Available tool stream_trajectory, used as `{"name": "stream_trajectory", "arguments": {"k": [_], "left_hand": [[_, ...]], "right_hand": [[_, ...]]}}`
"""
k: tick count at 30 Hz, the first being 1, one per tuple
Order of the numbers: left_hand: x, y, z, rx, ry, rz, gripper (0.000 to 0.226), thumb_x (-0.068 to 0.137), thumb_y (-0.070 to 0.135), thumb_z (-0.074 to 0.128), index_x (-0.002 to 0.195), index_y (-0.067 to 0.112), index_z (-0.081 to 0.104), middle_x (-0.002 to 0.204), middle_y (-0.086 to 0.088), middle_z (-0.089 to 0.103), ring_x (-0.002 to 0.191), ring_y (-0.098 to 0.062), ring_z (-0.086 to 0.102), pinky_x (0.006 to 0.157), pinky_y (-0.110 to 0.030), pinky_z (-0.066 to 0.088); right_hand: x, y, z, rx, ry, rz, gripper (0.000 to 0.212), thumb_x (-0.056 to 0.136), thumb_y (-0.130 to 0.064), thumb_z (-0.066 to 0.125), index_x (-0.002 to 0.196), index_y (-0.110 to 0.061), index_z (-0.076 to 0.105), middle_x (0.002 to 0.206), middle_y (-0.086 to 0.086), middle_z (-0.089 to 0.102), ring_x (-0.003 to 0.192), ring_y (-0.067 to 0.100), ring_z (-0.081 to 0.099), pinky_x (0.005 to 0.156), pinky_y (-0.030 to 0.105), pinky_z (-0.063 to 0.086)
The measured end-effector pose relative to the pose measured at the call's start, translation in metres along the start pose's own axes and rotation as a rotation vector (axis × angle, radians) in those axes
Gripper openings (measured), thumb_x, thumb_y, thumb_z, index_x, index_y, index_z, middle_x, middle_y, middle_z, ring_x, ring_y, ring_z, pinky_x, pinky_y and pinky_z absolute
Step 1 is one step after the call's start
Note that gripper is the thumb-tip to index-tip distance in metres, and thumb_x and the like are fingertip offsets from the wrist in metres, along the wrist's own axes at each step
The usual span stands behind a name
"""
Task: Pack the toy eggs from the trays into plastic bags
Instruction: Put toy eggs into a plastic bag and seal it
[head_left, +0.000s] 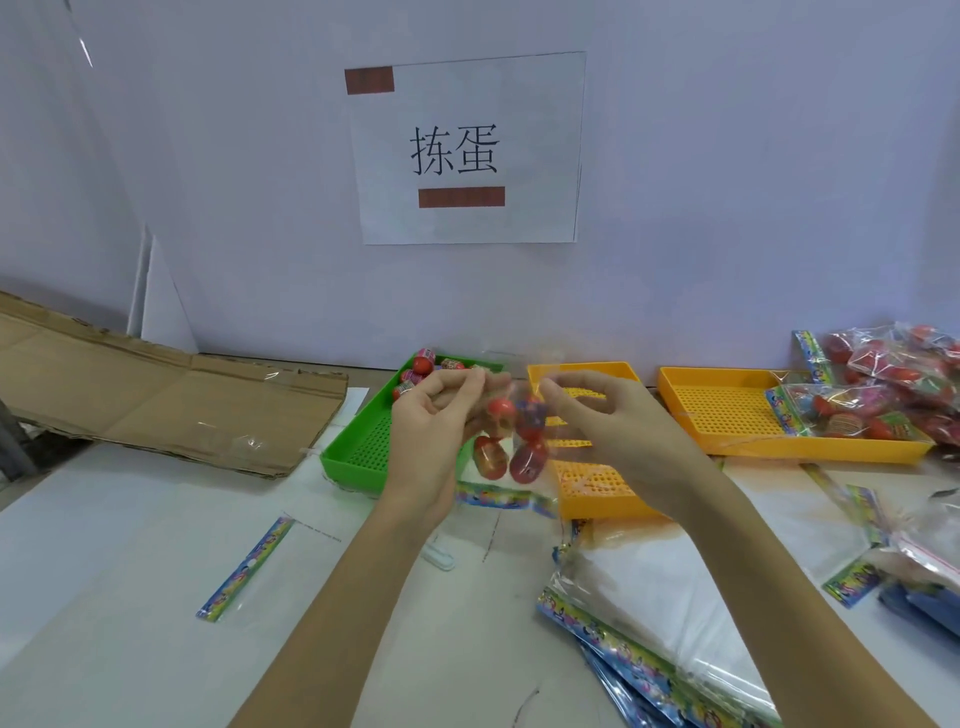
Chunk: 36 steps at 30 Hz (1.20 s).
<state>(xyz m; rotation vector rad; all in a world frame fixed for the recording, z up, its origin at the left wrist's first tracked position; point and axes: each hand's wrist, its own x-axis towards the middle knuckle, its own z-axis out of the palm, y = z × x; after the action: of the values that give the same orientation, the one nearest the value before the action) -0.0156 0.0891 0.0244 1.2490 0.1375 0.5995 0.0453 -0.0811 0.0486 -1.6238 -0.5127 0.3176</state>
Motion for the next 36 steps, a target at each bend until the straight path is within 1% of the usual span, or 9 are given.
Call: {"name": "stream_trajectory", "arguments": {"k": [3,8,15,21,23,25,28,32,36], "left_hand": [[-0.004,-0.001,0.004,0.051,-0.015,0.018,0.014,0.102,0.009,0.063,0.107,-0.001,0.071,0.100,-0.012,0.080,0.095,-0.025,0.079,0.073,-0.024,0.062],[-0.002,-0.003,0.005,0.121,0.065,0.086,0.011,0.103,0.007,0.062,0.103,0.001,0.072,0.092,-0.010,0.081,0.088,-0.025,0.079,0.070,-0.028,0.062],[-0.006,-0.003,0.005,0.100,0.019,0.057,0.012,0.099,0.005,0.067,0.107,-0.001,0.073,0.091,-0.014,0.080,0.085,-0.030,0.079,0.072,-0.030,0.063],[-0.008,-0.005,0.008,0.119,0.016,0.053,0.009,0.099,0.004,0.066,0.096,0.002,0.075,0.084,-0.014,0.079,0.075,-0.029,0.078,0.065,-0.026,0.061],[-0.009,-0.009,0.010,0.182,0.006,0.089,0.010,0.099,0.004,0.066,0.094,0.004,0.075,0.081,-0.012,0.079,0.073,-0.028,0.078,0.066,-0.028,0.061],[-0.010,-0.013,0.012,0.253,-0.002,0.137,0.009,0.099,0.004,0.068,0.093,0.006,0.075,0.081,-0.009,0.080,0.074,-0.028,0.079,0.071,-0.034,0.063],[-0.012,-0.017,0.014,0.305,-0.024,0.194,0.009,0.098,0.008,0.069,0.095,0.010,0.077,0.082,-0.004,0.080,0.080,-0.022,0.079,0.077,-0.038,0.064],[-0.014,-0.018,0.016,0.325,-0.027,0.240,0.012,0.097,0.012,0.071,0.100,0.018,0.080,0.082,-0.001,0.080,0.080,-0.021,0.079,0.080,-0.046,0.065],[-0.013,-0.019,0.015,0.337,-0.034,0.251,0.014,0.098,0.010,0.070,0.102,0.019,0.081,0.085,-0.001,0.080,0.083,-0.024,0.079,0.083,-0.053,0.063]], "right_hand": [[0.000,0.001,0.000,0.019,0.129,-0.073,0.017,0.096,-0.026,0.073,0.109,-0.016,0.076,0.094,0.001,0.081,0.091,0.015,0.078,0.075,0.030,0.064],[0.001,0.002,-0.007,0.098,0.198,-0.017,0.012,0.096,-0.015,0.072,0.101,-0.006,0.078,0.090,0.009,0.080,0.087,0.023,0.079,0.081,0.038,0.065],[0.002,0.004,-0.008,0.058,0.211,0.016,0.011,0.096,-0.015,0.071,0.097,-0.006,0.078,0.090,0.011,0.080,0.088,0.024,0.078,0.078,0.038,0.065],[0.005,0.004,-0.012,-0.029,0.248,0.082,0.011,0.098,-0.017,0.070,0.105,-0.009,0.075,0.086,0.007,0.079,0.079,0.019,0.077,0.064,0.028,0.062],[0.005,0.007,-0.005,-0.243,0.376,-0.037,0.021,0.095,-0.021,0.074,0.114,-0.015,0.066,0.094,0.000,0.075,0.085,0.016,0.074,0.073,0.031,0.061],[0.002,0.007,0.007,-0.528,0.536,-0.357,0.027,0.092,-0.019,0.078,0.114,-0.019,0.061,0.104,-0.004,0.062,0.088,0.010,0.061,0.079,0.022,0.050],[-0.002,0.003,0.021,-0.675,0.506,-0.730,0.010,0.092,-0.012,0.076,0.099,-0.015,0.068,0.096,-0.004,0.061,0.081,0.010,0.055,0.076,0.011,0.041],[-0.003,0.007,0.027,-0.742,0.428,-0.717,0.005,0.094,-0.009,0.074,0.098,-0.010,0.076,0.093,0.001,0.069,0.081,0.011,0.058,0.079,0.002,0.037],[-0.002,0.008,0.024,-0.736,0.431,-0.656,0.010,0.095,-0.014,0.074,0.104,-0.011,0.076,0.096,0.001,0.071,0.083,0.008,0.058,0.076,0.007,0.043]]}}
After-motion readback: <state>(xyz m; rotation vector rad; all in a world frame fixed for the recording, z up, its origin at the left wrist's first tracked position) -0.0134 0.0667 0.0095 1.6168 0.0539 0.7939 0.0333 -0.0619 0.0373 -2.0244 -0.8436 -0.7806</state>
